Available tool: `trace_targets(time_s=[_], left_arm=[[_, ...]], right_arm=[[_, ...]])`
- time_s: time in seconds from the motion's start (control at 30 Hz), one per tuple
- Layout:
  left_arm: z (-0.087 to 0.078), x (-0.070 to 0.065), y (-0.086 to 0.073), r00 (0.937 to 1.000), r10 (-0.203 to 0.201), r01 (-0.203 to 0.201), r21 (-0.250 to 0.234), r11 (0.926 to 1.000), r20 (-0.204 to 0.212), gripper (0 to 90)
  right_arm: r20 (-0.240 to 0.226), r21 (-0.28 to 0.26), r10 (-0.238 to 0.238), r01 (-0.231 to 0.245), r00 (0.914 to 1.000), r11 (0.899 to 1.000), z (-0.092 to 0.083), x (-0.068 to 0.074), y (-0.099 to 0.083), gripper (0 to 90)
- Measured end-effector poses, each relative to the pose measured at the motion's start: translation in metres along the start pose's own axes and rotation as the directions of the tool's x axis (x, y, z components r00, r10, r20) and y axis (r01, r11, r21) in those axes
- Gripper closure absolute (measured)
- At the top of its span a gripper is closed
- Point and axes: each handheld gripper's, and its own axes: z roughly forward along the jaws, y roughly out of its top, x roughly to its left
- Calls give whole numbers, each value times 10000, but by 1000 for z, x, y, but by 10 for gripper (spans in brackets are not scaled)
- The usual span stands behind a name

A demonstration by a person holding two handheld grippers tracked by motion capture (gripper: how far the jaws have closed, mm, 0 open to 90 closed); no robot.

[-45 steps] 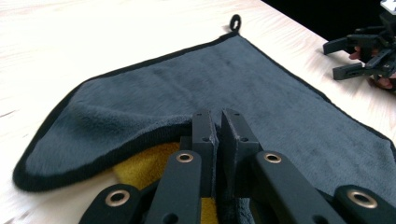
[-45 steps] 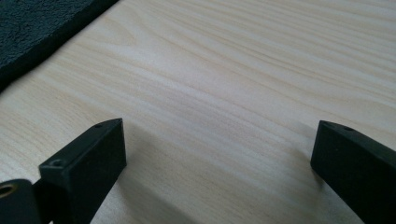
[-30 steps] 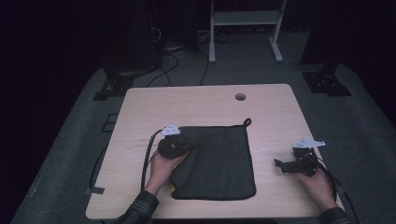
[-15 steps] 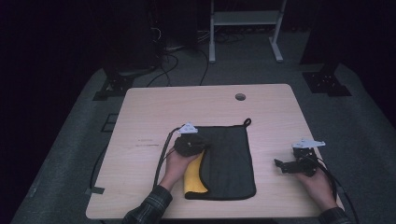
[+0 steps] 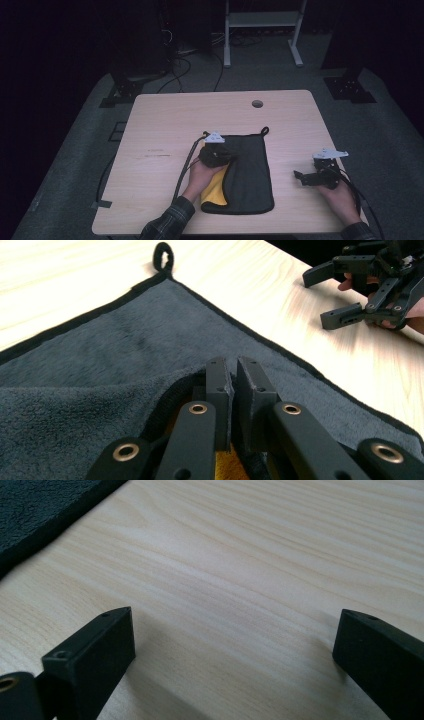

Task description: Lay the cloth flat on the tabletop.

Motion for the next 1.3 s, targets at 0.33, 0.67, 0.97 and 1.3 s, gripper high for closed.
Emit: trace_targets(time_s=[0.33, 0.67, 0.97, 1.3], left_arm=[[26, -9, 10, 9990, 141, -144, 68, 9999, 421, 837], [50, -18, 19, 9965, -8, 6, 24, 10000, 842, 837], [66, -20, 26, 9946, -292, 283, 104, 9995, 994, 837], [88, -23, 28, 9953, -237, 154, 885, 9960, 944, 837]], right_arm=[[1, -4, -12, 12, 10000, 10000, 0, 0, 0, 24], [3, -5, -9, 9, 10000, 10000, 0, 0, 0, 24], [1, -8, -1, 1, 10000, 10000, 0, 0, 0, 24], [2, -9, -3, 3, 10000, 10000, 0, 0, 0, 24]])
